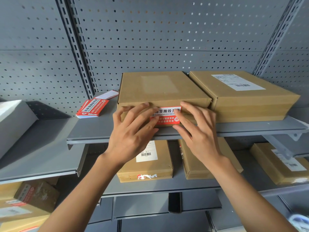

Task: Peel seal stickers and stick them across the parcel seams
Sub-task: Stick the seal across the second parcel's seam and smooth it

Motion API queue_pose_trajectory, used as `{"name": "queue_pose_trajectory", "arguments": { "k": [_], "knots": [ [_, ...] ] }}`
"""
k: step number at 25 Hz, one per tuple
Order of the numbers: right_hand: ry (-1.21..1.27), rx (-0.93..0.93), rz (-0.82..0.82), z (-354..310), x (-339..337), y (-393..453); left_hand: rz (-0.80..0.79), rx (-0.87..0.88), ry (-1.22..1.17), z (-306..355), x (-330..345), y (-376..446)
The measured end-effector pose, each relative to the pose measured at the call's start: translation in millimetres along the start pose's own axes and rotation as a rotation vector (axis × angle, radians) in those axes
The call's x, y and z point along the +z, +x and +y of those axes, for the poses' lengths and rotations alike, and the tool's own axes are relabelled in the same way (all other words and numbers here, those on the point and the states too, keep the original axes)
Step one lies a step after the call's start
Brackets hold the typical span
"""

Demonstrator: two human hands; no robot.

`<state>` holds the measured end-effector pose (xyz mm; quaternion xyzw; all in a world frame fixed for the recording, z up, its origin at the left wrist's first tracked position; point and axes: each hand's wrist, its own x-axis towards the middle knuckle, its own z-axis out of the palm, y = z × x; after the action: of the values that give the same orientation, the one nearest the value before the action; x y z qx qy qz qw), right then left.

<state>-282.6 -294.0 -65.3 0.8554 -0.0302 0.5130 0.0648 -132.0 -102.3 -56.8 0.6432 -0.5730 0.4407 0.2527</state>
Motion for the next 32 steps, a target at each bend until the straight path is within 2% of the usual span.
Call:
{"name": "queue_pose_trajectory", "arguments": {
  "k": [12, 21, 28, 32],
  "knots": [
    [0.003, -0.036, 0.071, 0, 5, 1, 0.038, 0.001, 0.014, -5, 3, -2],
    [0.052, -0.049, 0.073, -1, 5, 5, 0.020, -0.001, -0.006, -6, 3, -3],
    [0.131, -0.086, 0.067, -20, 8, 24, 0.031, 0.061, -0.001, -5, 4, 11],
    [0.111, -0.101, 0.041, -18, 9, 26, -0.016, 0.089, -0.016, -11, 3, 13]
  ]
}}
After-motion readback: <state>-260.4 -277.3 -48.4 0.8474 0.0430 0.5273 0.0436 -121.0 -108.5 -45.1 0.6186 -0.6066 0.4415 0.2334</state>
